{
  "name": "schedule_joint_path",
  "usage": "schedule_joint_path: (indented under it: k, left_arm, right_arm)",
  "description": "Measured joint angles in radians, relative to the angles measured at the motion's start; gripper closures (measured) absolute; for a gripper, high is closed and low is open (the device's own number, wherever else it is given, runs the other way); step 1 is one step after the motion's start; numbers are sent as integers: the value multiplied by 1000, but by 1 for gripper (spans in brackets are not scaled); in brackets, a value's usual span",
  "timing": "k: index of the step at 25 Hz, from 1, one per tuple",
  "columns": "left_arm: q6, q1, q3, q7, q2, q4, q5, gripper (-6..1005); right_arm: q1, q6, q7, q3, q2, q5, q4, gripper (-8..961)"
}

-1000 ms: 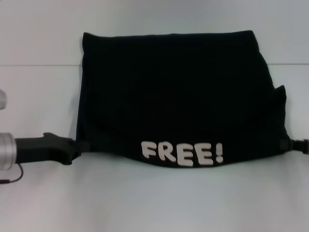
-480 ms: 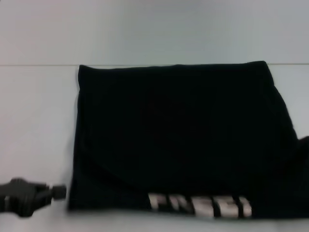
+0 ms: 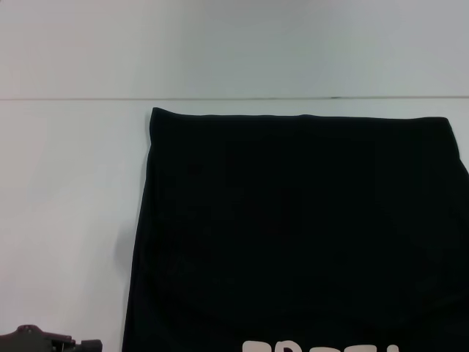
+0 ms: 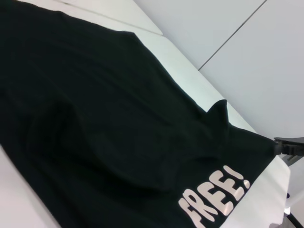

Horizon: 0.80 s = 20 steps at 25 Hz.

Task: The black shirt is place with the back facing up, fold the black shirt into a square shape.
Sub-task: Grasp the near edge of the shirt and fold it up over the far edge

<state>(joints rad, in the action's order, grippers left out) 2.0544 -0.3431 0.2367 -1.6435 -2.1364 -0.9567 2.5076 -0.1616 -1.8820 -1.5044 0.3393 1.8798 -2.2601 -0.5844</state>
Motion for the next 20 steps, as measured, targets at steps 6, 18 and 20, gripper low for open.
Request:
schedule_joint_path:
  k: [6,18,20]
  left_arm:
    - [-31,-37,2,-38,7,7,32,999]
    - [-113,-86,48,-142,12,43,70,834]
    - [-137,-90,77,-152,11,58,74,766]
  right_arm:
    - [-40,2,0,-3,9,-35,0,893]
    - [-79,11,-17,-5,13,-38,5,893]
    - [-86,16,-18,-5,13,-38,7,892]
